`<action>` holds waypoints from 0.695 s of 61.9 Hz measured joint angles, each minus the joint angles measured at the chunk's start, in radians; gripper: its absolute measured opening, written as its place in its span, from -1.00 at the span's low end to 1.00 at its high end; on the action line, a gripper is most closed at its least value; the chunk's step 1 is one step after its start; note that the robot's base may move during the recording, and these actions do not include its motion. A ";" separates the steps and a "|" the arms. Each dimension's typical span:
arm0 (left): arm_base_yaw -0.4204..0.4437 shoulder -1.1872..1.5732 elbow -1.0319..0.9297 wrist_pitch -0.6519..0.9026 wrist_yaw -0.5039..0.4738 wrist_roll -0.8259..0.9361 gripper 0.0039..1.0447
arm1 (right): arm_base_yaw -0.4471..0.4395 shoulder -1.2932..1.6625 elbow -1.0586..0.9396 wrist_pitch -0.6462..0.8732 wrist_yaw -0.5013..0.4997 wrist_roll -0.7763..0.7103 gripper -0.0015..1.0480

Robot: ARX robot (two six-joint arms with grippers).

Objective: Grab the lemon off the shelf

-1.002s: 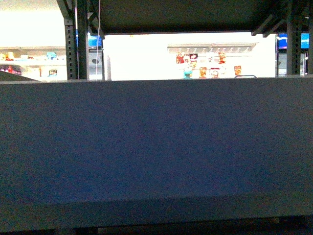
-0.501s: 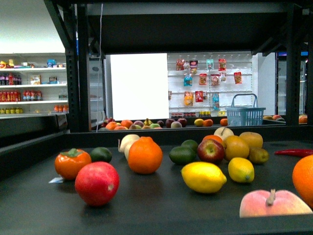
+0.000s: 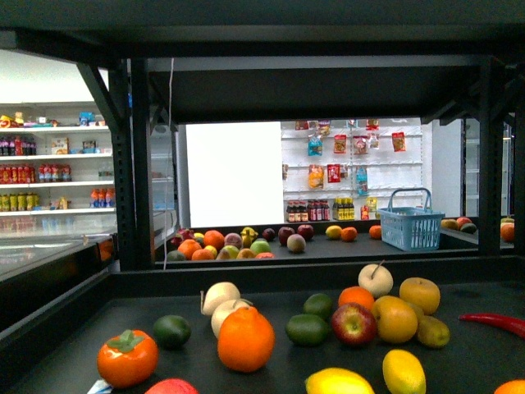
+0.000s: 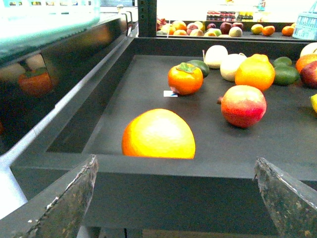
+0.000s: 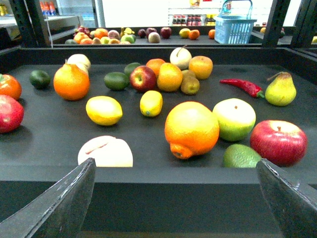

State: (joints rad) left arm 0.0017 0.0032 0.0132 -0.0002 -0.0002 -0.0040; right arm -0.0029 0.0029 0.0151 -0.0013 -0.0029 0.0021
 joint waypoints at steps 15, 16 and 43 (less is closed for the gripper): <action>0.000 0.000 0.000 0.000 0.000 0.000 0.85 | 0.000 0.000 0.000 0.000 0.000 0.000 0.86; 0.000 0.000 0.000 0.000 0.001 0.000 0.85 | 0.000 0.000 0.000 0.000 0.000 0.000 0.86; 0.000 0.000 0.000 0.000 0.000 0.000 0.85 | 0.000 0.000 0.000 0.000 0.001 0.000 0.86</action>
State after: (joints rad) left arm 0.0017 0.0036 0.0132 -0.0002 -0.0002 -0.0040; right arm -0.0029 0.0029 0.0151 -0.0017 -0.0021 0.0021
